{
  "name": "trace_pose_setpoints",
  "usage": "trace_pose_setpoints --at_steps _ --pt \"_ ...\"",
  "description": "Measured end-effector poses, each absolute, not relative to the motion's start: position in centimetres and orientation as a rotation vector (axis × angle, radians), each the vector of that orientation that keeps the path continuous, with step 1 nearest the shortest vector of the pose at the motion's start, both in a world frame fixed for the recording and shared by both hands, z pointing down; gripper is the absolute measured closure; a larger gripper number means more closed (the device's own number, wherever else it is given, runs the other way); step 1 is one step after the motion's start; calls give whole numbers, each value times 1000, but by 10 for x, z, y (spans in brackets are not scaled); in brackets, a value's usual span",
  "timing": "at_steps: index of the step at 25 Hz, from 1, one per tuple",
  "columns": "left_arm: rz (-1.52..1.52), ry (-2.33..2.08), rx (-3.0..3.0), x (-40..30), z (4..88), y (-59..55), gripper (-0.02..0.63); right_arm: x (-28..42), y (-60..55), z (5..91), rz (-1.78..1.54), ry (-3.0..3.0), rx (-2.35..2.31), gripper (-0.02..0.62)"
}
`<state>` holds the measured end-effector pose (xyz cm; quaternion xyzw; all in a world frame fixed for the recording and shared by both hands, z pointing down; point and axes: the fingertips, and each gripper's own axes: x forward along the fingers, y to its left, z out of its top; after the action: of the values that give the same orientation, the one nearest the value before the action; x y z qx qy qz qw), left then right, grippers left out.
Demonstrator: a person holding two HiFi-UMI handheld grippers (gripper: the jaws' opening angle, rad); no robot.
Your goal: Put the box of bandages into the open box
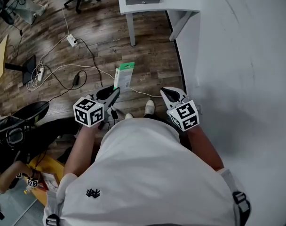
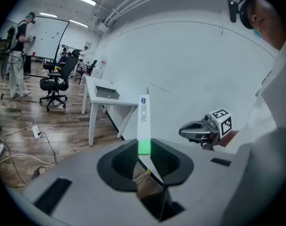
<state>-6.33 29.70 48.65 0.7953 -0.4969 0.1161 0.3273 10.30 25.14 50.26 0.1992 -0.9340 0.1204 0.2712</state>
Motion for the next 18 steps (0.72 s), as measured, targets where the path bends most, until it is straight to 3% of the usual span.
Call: trace_pose_setpoints --at_steps 7,9,18 --pt "341 -1332 2051 -57 484 259 523 121 211 507 354 -2532 532 577" --pt "356 -1341 2042 -53 485 244 523 128 198 513 372 -2538 519 488" --pt "401 -1349 2047 -56 496 176 523 136 142 539 454 -2537 546 534"
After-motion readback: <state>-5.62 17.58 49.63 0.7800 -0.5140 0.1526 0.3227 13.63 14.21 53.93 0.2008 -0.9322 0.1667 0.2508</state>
